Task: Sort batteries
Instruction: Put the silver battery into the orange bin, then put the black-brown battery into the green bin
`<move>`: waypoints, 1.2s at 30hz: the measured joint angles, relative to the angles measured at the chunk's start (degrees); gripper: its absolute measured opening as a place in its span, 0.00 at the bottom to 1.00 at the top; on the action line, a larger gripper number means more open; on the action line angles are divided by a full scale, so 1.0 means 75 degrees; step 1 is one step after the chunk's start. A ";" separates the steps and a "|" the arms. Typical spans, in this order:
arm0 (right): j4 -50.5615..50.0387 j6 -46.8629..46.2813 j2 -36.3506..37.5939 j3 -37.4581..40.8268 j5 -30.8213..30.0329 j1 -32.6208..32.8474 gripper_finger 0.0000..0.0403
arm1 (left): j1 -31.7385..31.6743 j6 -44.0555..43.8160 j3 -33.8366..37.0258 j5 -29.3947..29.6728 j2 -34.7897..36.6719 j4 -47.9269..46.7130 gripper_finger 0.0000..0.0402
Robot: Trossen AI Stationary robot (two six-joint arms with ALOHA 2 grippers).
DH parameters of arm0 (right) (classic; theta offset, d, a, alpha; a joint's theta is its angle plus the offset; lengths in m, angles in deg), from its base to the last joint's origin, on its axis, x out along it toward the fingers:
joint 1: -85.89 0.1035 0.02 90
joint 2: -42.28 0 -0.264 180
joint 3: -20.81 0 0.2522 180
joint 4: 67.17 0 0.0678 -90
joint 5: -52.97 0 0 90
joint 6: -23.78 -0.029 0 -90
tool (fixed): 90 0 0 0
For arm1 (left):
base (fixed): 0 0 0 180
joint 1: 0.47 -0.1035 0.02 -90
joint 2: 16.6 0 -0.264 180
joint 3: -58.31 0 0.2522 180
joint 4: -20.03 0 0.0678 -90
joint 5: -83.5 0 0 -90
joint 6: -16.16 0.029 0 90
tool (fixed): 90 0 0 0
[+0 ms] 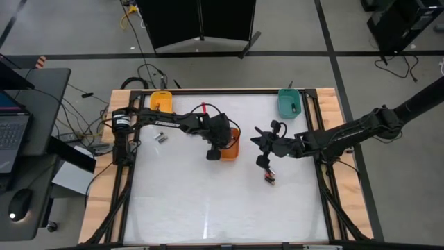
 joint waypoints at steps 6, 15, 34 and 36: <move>-0.0004 0.0006 0.0000 0.0000 0.0003 0.0000 0.03 | 0.0000 0.0030 0.0003 0.0053 -0.0168 -0.0134 0.12; -0.0043 0.0005 -0.0003 -0.0009 0.0006 -0.0062 0.03 | 0.0000 0.0026 -0.0044 0.0338 -0.0545 0.0059 0.12; -0.0567 -0.0673 0.0256 -0.0009 0.0470 0.0206 0.10 | 0.0162 -0.0231 0.0620 0.0686 0.0480 0.1532 0.12; -0.0847 -0.1054 0.0260 -0.0009 0.0454 0.0249 0.10 | 0.0158 -0.0371 0.1021 0.0666 0.0831 0.2063 0.07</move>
